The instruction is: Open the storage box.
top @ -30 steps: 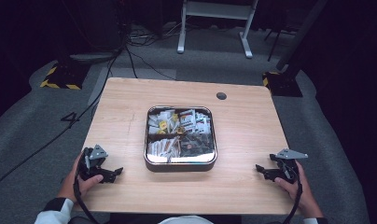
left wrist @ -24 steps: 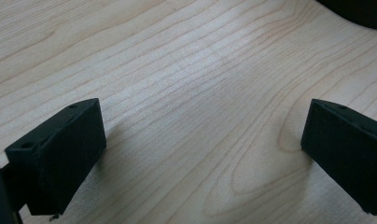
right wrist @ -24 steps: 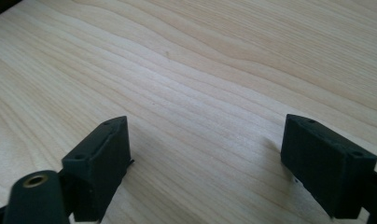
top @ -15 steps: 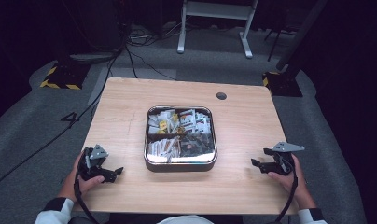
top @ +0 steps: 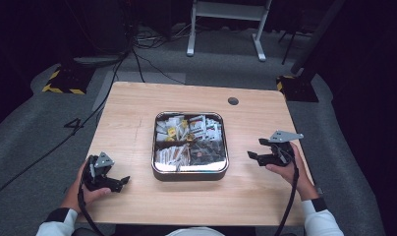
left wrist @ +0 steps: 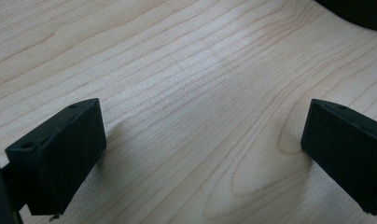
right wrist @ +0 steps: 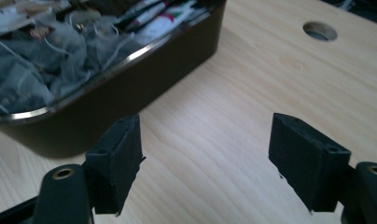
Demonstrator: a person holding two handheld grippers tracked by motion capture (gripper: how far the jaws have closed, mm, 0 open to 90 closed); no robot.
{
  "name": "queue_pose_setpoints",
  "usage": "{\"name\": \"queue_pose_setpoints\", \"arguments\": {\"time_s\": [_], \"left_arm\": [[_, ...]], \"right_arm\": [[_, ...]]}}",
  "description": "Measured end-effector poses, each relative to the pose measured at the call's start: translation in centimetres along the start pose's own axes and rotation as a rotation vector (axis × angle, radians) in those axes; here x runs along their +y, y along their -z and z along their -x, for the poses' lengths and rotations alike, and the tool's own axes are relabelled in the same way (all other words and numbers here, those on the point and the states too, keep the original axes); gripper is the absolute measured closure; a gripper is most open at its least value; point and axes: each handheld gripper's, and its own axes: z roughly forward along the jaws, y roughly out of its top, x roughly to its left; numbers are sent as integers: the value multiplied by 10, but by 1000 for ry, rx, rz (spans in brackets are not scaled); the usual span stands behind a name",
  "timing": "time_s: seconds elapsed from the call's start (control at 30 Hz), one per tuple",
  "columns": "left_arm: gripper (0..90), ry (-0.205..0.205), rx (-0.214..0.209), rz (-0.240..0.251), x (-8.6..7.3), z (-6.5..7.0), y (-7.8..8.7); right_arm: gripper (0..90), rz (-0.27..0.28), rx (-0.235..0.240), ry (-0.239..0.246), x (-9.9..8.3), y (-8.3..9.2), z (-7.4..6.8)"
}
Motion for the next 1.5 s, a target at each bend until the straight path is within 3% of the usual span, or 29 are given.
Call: {"name": "queue_pose_setpoints", "arguments": {"time_s": [0.13,0.53,0.67,1.13,1.5], "left_arm": [[2,-1,0,0,0,0,0],[2,-1,0,0,0,0,0],[2,-1,0,0,0,0,0],[2,-1,0,0,0,0,0],[3,0,0,0,0,0,0]], "right_arm": [[265,0,27,36,22,-12,-7],[274,6,75,85,56,-33,-23],[283,-11,104,117,69,-52,-36],[297,-39,179,183,94,-95,-72],[333,-56,204,190,103,-123,-83]]}}
